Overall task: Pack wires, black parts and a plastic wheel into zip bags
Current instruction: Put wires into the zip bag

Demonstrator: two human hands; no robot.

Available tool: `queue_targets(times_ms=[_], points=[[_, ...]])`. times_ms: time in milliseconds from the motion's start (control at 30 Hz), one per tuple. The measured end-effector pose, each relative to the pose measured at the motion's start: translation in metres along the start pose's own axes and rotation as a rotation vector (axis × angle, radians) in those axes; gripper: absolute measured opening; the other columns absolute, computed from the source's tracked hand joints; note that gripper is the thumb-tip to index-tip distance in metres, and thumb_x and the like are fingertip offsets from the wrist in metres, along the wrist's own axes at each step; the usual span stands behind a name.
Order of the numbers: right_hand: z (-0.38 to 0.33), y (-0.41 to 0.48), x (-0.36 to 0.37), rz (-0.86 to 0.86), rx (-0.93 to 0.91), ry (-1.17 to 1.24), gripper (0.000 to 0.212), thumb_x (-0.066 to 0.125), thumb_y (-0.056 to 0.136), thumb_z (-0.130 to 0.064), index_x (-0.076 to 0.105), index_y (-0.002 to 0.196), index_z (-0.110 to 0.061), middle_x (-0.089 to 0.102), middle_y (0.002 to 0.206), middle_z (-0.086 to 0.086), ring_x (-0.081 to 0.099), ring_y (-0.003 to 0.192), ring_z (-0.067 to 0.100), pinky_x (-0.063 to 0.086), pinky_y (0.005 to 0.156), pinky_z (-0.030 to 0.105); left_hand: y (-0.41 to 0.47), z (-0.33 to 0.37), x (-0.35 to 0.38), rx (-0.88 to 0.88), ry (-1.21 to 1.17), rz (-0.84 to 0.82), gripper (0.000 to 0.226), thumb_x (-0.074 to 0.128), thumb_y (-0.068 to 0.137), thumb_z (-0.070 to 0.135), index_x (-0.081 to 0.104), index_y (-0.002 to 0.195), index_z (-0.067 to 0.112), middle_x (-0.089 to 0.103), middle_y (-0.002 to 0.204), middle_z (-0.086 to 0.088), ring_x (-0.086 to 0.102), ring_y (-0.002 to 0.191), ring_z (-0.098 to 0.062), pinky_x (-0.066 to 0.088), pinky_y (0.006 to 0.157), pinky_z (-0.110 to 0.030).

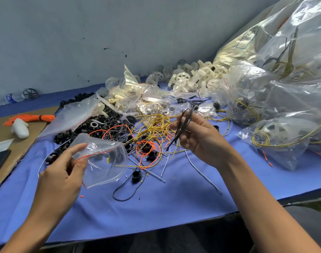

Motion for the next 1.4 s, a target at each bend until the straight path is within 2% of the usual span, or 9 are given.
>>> queue_targets(times_ms=[100,267,500,667,900,1100,1200,1333,1400], points=[[0.018,-0.002,0.013,-0.075,0.096,-0.136,0.01,0.06,0.093,-0.025,0.059,0.102,-0.02,0.074,0.096,0.009,0.043,0.047,0.006,0.03,0.042,0.014,-0.001,0.01,0.007,0.019,-0.01,-0.024,0.028,0.055,0.096,0.036,0.061,0.123,0.035,0.052,0.064,0.011,0.051,0.053,-0.006,0.035,0.047,-0.014],[0.038,-0.007,0.031,-0.161,0.145,-0.289,0.008,0.052,0.098,-0.022,0.053,0.102,-0.016,0.072,0.097,0.015,0.031,0.041,0.006,0.021,0.038,0.014,-0.004,0.023,0.024,0.015,-0.009,-0.087,0.03,0.056,0.098,0.038,0.058,0.127,0.035,0.054,0.067,0.011,0.052,0.056,-0.007,0.043,0.055,-0.038],[0.065,-0.014,0.048,-0.254,0.27,-0.478,0.009,0.052,0.101,-0.022,0.055,0.094,-0.016,0.074,0.093,0.012,0.047,0.045,0.013,0.036,0.04,0.021,-0.008,0.055,0.049,0.048,-0.029,-0.121,0.033,0.052,0.1,0.034,0.056,0.132,0.031,0.055,0.067,0.022,0.053,0.06,-0.002,0.038,0.055,-0.033],[0.08,-0.015,0.055,-0.209,0.402,-0.358,0.013,0.053,0.101,-0.018,0.057,0.099,-0.006,0.07,0.077,0.011,0.06,0.051,0.013,0.051,0.047,0.021,-0.022,0.066,0.061,0.106,0.039,-0.189,0.036,0.046,0.101,0.042,0.053,0.136,0.037,0.052,0.059,0.006,0.058,0.065,-0.021,0.035,0.056,-0.037],[0.097,-0.011,0.066,-0.082,0.372,0.228,0.017,0.046,0.097,0.005,0.063,0.097,0.002,0.071,0.085,0.011,0.071,0.074,0.016,0.057,0.067,0.02,-0.036,0.065,0.075,0.13,0.1,-0.303,0.041,0.044,0.102,0.032,0.047,0.143,0.037,0.074,0.1,-0.003,0.066,0.095,-0.035,0.05,0.076,-0.046],[0.095,-0.012,0.079,-0.182,0.068,-0.806,0.023,0.05,0.088,-0.002,0.059,0.074,-0.019,0.059,0.058,-0.011,0.053,0.052,0.002,0.045,0.046,0.02,-0.047,0.076,0.08,0.192,0.068,-0.33,0.047,0.034,0.099,0.042,0.045,0.144,0.036,0.071,0.119,-0.002,0.064,0.106,-0.032,0.05,0.08,-0.045],[0.094,-0.012,0.082,-0.185,-0.05,-1.129,0.023,0.053,0.086,-0.007,0.054,0.075,-0.027,0.059,0.076,-0.004,0.052,0.071,0.014,0.054,0.069,0.04,-0.057,0.086,0.084,0.249,0.058,-0.356,0.05,0.034,0.097,0.042,0.045,0.146,0.034,0.069,0.123,-0.002,0.064,0.108,-0.03,0.051,0.082,-0.044],[0.093,-0.02,0.061,0.102,-0.041,-1.206,0.01,0.061,0.092,-0.017,0.058,0.1,-0.021,0.062,0.098,-0.003,0.056,0.087,0.022,0.05,0.084,0.037,-0.071,0.098,0.087,0.305,0.048,-0.393,0.052,0.03,0.098,0.047,0.043,0.147,0.035,0.067,0.126,0.003,0.064,0.109,-0.026,0.053,0.08,-0.044],[0.091,-0.021,0.076,-0.132,-0.061,-1.123,0.014,0.059,0.09,0.0,0.056,0.097,-0.012,0.054,0.095,0.002,0.049,0.088,0.019,0.046,0.084,0.033,-0.071,0.097,0.086,0.309,0.068,-0.364,0.049,0.035,0.099,0.043,0.042,0.147,0.035,0.066,0.126,0.004,0.064,0.108,-0.025,0.053,0.079,-0.043]])
Point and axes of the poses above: each hand's wrist, its own y-axis towards the middle knuckle, its own x-axis out of the palm, z = x × y, the point moved 6 cm from there along y, towards the middle knuckle
